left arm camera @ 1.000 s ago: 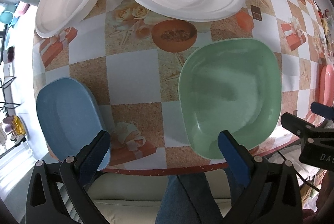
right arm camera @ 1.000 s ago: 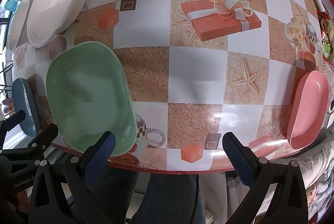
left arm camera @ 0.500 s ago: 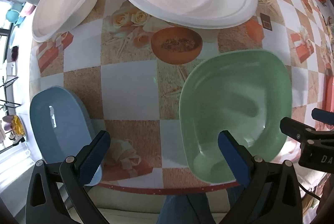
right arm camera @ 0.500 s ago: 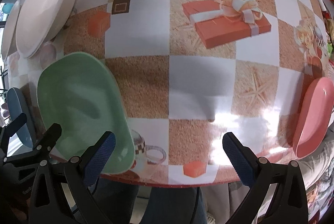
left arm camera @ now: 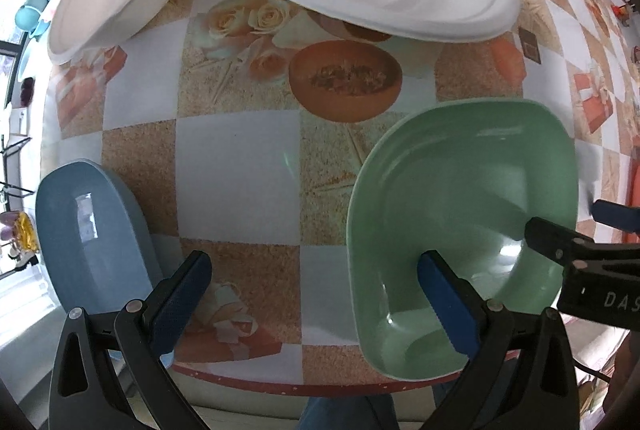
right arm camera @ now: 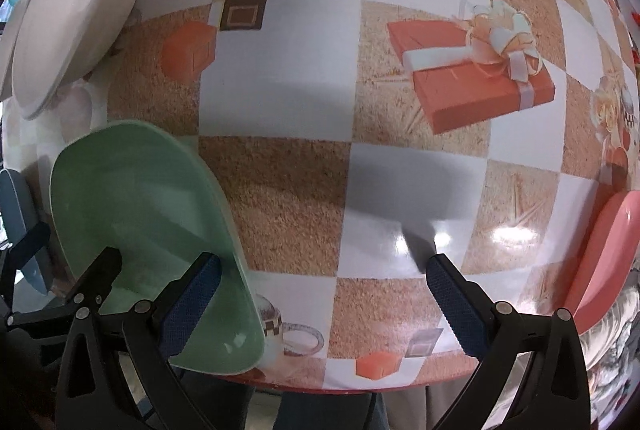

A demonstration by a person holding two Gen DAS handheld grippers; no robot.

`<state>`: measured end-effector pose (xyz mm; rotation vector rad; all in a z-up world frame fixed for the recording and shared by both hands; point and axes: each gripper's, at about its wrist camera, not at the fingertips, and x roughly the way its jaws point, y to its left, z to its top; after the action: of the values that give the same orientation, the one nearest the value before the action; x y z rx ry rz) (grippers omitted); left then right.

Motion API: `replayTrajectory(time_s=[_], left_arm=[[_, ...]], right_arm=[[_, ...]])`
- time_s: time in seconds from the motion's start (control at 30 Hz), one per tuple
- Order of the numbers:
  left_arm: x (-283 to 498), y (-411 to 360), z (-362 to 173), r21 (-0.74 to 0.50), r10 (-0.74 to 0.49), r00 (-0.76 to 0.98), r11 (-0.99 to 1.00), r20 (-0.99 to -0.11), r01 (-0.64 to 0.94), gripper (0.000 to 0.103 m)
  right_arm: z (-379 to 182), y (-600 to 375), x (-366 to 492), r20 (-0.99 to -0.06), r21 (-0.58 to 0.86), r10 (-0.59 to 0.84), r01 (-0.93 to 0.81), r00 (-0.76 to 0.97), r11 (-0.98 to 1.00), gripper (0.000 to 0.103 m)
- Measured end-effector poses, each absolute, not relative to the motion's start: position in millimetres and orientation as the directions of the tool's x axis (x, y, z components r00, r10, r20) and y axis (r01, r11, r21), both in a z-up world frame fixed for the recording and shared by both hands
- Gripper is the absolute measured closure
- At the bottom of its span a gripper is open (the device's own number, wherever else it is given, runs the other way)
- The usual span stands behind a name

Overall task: Organize plates and bowls
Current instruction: 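Move both grippers toward the rim of the green square plate, then close both grippers on the green plate rim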

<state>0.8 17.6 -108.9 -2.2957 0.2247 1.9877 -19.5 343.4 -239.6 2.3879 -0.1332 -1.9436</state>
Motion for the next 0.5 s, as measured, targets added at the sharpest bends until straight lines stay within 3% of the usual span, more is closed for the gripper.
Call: replayTrajectory(time_s=[0.5], left_arm=[[-8.2,7.2,-135.8,-0.037,0.012,0.144,-0.985,-0.989,-0.17,0.0]], right_arm=[[-237.1,353.9,-11.3,-0.979,0.098,-0.103,-0.039,0.175,-0.994,0.0]])
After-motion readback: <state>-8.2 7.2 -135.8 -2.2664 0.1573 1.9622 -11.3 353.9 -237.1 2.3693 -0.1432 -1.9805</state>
